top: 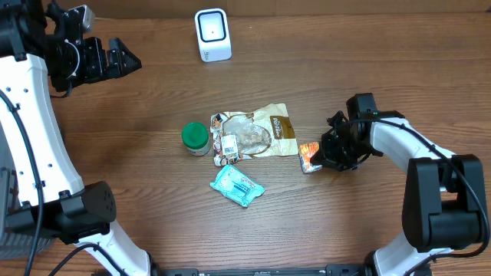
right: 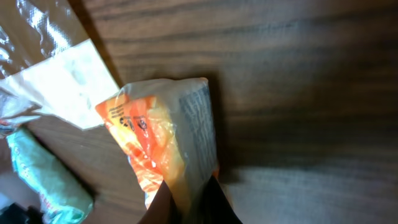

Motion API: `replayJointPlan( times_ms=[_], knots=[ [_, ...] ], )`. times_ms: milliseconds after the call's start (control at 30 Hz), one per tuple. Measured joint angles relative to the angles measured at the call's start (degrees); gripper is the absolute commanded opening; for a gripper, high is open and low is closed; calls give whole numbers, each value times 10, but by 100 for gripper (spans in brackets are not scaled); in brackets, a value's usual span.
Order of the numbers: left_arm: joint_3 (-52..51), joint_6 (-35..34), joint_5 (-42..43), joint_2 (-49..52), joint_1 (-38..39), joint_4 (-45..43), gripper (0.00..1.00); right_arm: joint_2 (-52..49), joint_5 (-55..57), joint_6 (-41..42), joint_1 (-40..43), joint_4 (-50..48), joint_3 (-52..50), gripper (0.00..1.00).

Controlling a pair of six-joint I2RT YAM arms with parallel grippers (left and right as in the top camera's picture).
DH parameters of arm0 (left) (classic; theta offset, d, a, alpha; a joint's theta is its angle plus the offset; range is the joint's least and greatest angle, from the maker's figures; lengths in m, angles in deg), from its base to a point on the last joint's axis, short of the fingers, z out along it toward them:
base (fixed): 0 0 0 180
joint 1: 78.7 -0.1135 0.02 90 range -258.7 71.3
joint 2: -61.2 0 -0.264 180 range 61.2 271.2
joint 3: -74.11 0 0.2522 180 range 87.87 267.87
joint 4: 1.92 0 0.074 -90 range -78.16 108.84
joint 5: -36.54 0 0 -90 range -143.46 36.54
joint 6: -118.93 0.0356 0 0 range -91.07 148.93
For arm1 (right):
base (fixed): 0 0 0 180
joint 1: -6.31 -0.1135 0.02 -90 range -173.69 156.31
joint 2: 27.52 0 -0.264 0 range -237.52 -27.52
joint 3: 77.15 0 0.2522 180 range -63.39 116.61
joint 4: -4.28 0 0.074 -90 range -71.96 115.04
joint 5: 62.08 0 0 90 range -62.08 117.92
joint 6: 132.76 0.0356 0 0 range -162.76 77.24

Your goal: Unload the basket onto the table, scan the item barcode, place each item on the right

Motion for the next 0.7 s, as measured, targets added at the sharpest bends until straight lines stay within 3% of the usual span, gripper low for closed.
replayJointPlan(
  times_ms=[400,700],
  knots=[
    [0,0,0,0,0,0,100,13,-144,-47,0,92,102,4],
    [0,0,0,0,0,0,100,26,-454,-49,0,-41,114,4]
  ],
)
